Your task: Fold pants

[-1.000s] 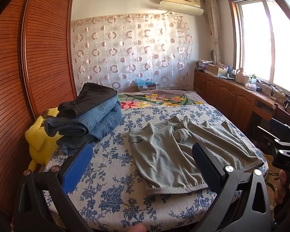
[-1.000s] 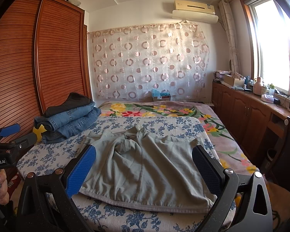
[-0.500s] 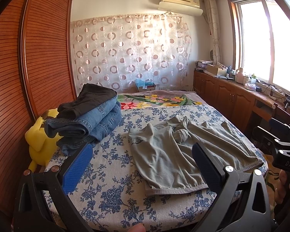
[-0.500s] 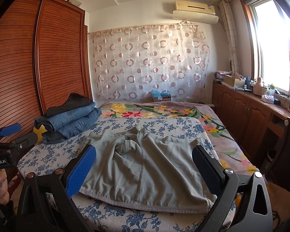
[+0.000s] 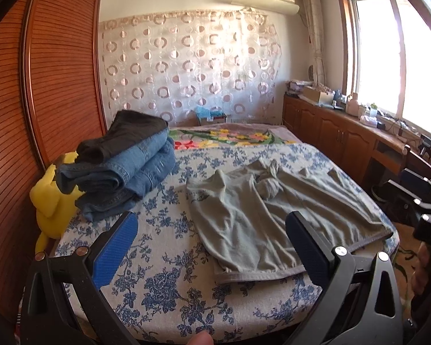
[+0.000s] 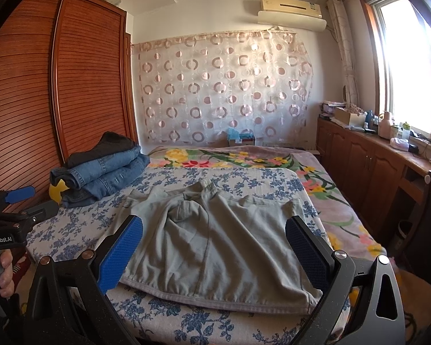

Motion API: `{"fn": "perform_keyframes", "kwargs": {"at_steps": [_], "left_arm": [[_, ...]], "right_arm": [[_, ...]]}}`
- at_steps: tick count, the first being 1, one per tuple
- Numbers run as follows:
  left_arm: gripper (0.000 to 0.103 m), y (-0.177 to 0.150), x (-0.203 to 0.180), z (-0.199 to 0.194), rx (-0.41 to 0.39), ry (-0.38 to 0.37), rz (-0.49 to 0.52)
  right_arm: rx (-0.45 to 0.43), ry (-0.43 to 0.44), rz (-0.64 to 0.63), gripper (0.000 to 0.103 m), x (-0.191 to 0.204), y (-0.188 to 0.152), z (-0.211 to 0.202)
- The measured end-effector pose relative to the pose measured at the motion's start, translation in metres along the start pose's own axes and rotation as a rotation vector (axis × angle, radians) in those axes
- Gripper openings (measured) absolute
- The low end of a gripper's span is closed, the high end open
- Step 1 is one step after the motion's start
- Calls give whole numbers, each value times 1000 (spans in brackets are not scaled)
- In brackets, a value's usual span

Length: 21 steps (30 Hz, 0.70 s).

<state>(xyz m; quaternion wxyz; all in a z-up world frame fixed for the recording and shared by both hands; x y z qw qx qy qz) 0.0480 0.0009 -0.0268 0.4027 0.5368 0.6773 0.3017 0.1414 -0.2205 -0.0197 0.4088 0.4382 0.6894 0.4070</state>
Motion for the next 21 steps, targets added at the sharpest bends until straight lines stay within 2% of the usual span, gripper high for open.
{"fn": "perform_keyframes", "kwargs": {"at_steps": [9, 21], "left_arm": [[103, -18, 11, 24, 72, -25, 26], [103, -53, 28, 56, 196, -23, 51]], "right_arm": [[19, -5, -10, 100, -10, -7, 0], [108, -18, -5, 86, -31, -25, 7]]}}
Point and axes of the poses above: each gripper's, at about its wrist camera, not at the fingertips, and z roughly the way its jaws point, x to its left, y to its top, the point moved 5 cm from there along z, roughly the way its jaws point, and after that the axes turned 15 degrees about -z, right-handed, at the moved point
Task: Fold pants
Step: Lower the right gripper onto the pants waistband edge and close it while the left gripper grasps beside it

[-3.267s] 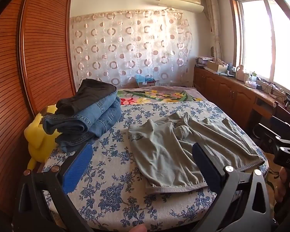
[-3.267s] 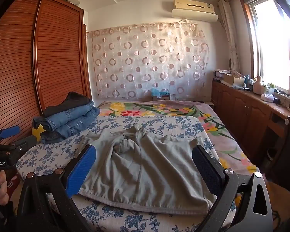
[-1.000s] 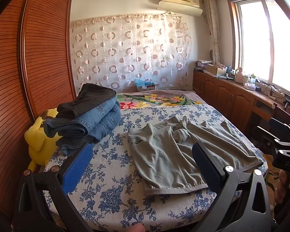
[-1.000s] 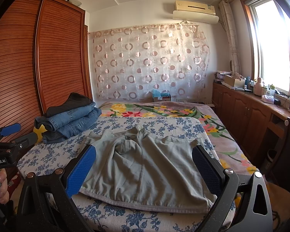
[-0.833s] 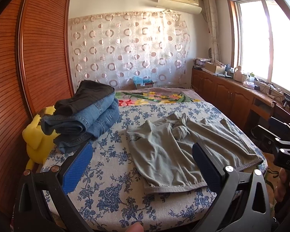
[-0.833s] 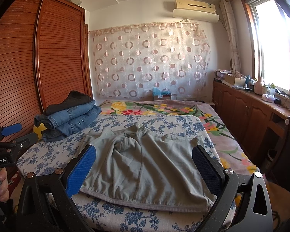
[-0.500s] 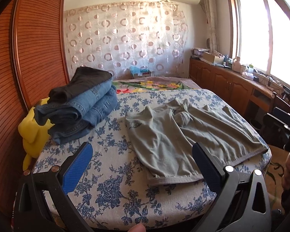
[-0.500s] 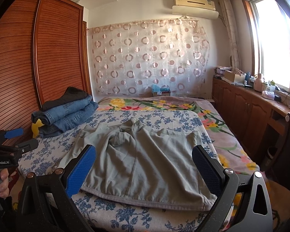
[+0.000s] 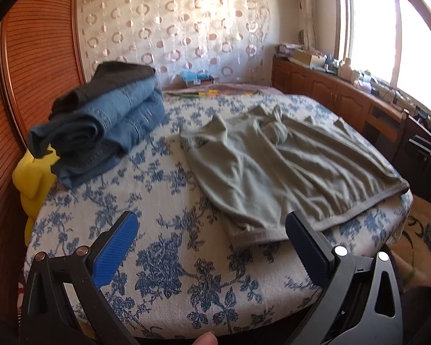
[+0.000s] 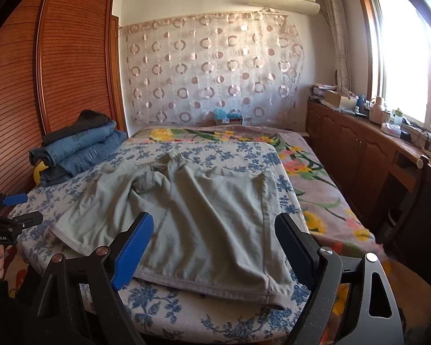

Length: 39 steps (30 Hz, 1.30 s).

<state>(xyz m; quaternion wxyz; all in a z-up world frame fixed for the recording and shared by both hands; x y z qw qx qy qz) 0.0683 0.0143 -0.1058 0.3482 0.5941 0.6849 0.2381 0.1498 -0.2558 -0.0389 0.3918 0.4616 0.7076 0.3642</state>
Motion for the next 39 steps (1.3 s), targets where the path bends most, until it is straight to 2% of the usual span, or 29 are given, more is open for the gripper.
{"fn": "perform_keyframes", "kwargs": {"at_steps": [5, 8, 15, 24, 27, 29, 31, 33, 35, 37, 39], "left_arm": [[102, -14, 7, 14, 64, 7, 12], [99, -21, 11, 22, 106, 4, 8], [83, -24, 8, 26, 132, -32, 7], [76, -16, 7, 32, 128, -48, -1], [74, -13, 8, 32, 120, -47, 2], [70, -12, 8, 32, 118, -47, -1], [66, -12, 9, 31, 113, -47, -4], [59, -11, 9, 30, 110, -57, -8], [51, -11, 8, 30, 109, -70, -7], [43, -10, 6, 26, 99, -92, -3], [34, -7, 3, 22, 89, -108, 1]], "right_arm": [[57, 4, -6, 77, -3, -10, 1], [103, 5, -4, 76, -6, -17, 0], [203, 4, -25, 73, -20, -31, -14], [297, 12, -73, 72, -24, -31, -40], [311, 14, -70, 64, -26, -33, -48], [324, 11, -78, 53, -25, -33, -53], [321, 9, -80, 46, -26, -35, -52], [309, -2, -69, 34, -28, -31, -59], [285, 16, -46, 17, -30, -26, -60], [262, 23, -46, 9, -31, -19, -56], [232, 28, -39, 6, -33, -12, -57]]}}
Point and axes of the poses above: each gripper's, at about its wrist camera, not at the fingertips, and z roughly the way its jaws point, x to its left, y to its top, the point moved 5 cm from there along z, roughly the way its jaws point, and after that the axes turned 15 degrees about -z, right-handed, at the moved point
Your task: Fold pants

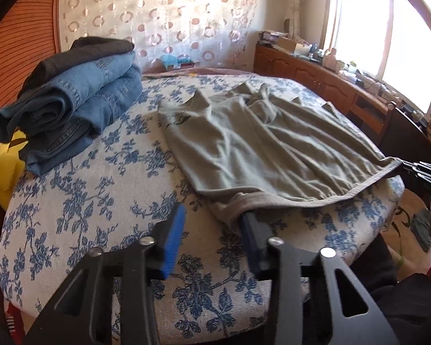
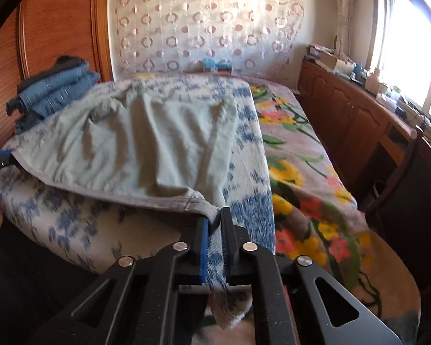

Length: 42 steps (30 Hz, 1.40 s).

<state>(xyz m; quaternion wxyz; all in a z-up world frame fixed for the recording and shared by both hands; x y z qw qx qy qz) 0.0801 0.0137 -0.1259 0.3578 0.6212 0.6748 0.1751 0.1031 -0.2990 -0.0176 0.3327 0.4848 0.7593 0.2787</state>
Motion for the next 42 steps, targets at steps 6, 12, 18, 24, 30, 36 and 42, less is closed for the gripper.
{"fn": "perform_keyframes", "kwargs": {"at_steps": [6, 12, 18, 24, 30, 36, 42], "left_arm": [[9, 12, -11, -12, -30, -32, 19], [6, 42, -16, -41, -110, -48, 36], [6, 88, -25, -81, -226, -63, 61], [6, 137, -33, -115, -324, -75, 87], [6, 182, -27, -113, -368, -40, 95], [6, 236, -8, -80, -381, 23, 60], [6, 266, -10, -90, -465, 53, 70]], "right_arm": [[-103, -4, 61, 3, -15, 16, -23], [-199, -5, 54, 2, -28, 39, -69], [-305, -11, 26, 2, -37, 65, -129], [-411, -44, -20, 2, -46, 93, -186], [-438, -52, -58, 2, -55, 128, -171], [-410, -67, -86, 2, -64, 177, -114], [-498, -95, -85, 2, -64, 198, -128]]}}
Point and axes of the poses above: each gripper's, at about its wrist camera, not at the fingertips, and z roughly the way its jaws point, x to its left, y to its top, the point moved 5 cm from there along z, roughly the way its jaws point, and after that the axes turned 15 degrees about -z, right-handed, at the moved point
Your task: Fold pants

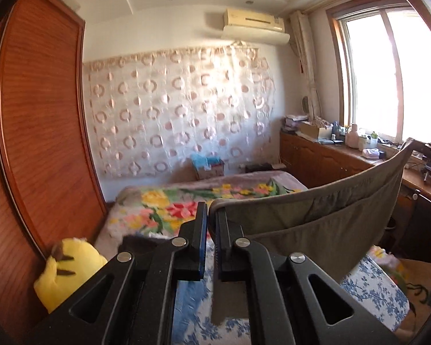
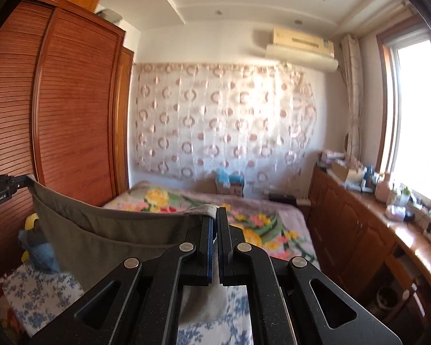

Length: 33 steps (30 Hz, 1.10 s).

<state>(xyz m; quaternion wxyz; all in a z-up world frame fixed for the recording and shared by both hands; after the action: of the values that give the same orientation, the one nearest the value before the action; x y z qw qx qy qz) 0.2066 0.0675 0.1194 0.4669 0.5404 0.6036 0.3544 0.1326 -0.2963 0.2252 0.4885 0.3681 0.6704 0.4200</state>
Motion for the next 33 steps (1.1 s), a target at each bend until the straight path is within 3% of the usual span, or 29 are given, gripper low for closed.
{"fn": "perform_keyframes", "kwargs": {"at_steps": [3, 5, 13, 16, 21, 24, 27, 33], "left_arm": [[6, -16, 3, -3, 15, -8, 13], [6, -39, 7, 0, 63, -26, 11], [6, -203, 1, 40, 374, -36, 34], [6, -237, -5, 42, 420, -24, 41], [6, -248, -2, 40, 437, -9, 37], [6, -249, 3, 35, 445, -22, 27], [11, -249, 6, 31, 453, -32, 17], [19, -260, 5, 19, 475, -50, 14]], "right_arm": [[14, 5, -16, 2, 14, -31, -9], [69, 32, -2, 2, 25, -73, -4], [421, 172, 59, 2, 94, -274, 5], [478, 199, 98, 2, 105, -313, -3], [509, 226, 109, 2, 109, -338, -19], [506, 226, 96, 7, 113, -340, -26], [501, 239, 85, 11, 116, -320, -6], [491, 229, 67, 24, 112, -297, -14]]}}
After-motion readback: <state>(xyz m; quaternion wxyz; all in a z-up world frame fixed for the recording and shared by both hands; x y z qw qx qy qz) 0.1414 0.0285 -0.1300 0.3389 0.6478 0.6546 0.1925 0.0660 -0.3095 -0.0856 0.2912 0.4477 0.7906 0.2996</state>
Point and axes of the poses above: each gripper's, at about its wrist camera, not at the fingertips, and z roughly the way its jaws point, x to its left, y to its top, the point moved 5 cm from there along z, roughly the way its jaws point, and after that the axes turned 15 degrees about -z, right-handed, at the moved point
